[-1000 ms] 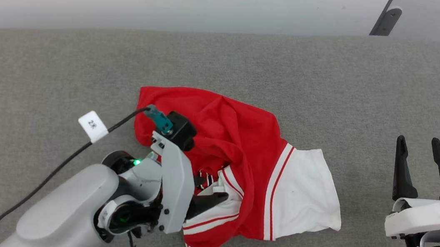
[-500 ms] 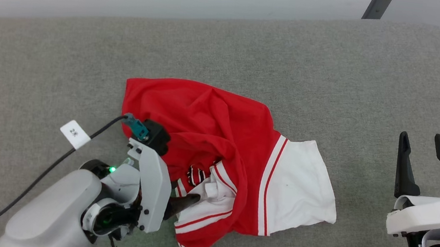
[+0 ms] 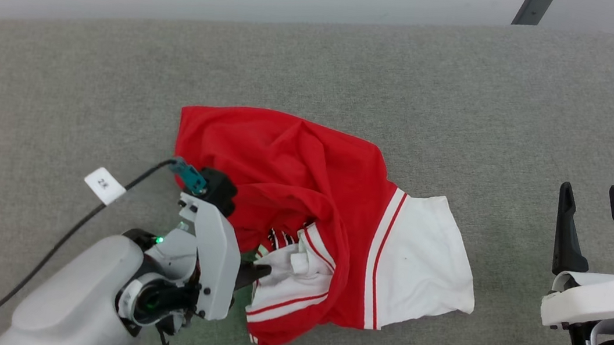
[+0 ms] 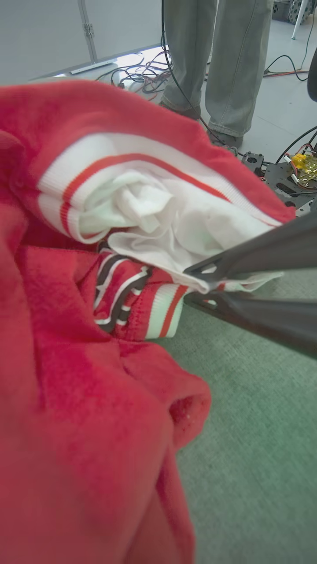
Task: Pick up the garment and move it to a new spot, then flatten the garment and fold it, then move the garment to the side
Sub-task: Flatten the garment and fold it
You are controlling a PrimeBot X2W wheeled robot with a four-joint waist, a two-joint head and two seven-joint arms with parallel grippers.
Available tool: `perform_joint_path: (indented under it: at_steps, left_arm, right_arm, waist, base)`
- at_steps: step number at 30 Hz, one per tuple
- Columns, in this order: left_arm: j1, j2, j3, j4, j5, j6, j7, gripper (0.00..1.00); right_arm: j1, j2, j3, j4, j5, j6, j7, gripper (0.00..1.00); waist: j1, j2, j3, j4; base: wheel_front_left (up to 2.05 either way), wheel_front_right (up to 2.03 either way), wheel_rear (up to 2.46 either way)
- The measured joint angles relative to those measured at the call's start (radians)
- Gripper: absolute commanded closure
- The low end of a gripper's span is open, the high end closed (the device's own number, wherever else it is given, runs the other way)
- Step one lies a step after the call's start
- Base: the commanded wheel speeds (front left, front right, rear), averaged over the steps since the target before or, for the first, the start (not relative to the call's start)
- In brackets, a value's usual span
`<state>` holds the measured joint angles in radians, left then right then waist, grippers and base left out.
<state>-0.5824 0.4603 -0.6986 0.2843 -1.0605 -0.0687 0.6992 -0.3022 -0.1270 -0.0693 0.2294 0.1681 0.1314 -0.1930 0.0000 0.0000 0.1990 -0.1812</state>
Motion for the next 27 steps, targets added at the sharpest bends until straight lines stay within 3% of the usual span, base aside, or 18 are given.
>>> perform_joint_path:
  at_steps: [11,20,25,27]
  left_arm:
    - [-0.008,0.026,0.067,-0.048,-0.042,0.043,-0.016,1.0]
    - [0.038,0.102,0.184,-0.138,-0.101,0.103,-0.067,1.0]
    - [0.075,0.13,0.186,-0.129,-0.091,0.108,-0.083,1.0]
    - [0.078,0.123,0.168,-0.109,-0.079,0.101,-0.083,0.87]
  right_arm:
    - [0.002,-0.006,-0.014,0.001,0.0,0.0,0.003,0.0]
    - [0.007,-0.012,-0.033,-0.012,-0.003,0.0,0.017,0.0]
    - [0.008,-0.014,-0.035,-0.015,-0.004,0.0,0.026,0.0]
    - [0.008,-0.015,-0.033,-0.015,-0.004,0.0,0.028,0.0]
  waist:
    - [0.0,0.0,-0.013,0.027]
    - [0.0,0.0,-0.021,0.064]
    - [0.0,0.0,-0.023,0.087]
    - [0.0,0.0,-0.024,0.096]
  base:
    - [0.0,0.0,0.0]
    - [0.0,0.0,0.0]
    - [0.0,0.0,0.0]
    - [0.0,0.0,0.0]
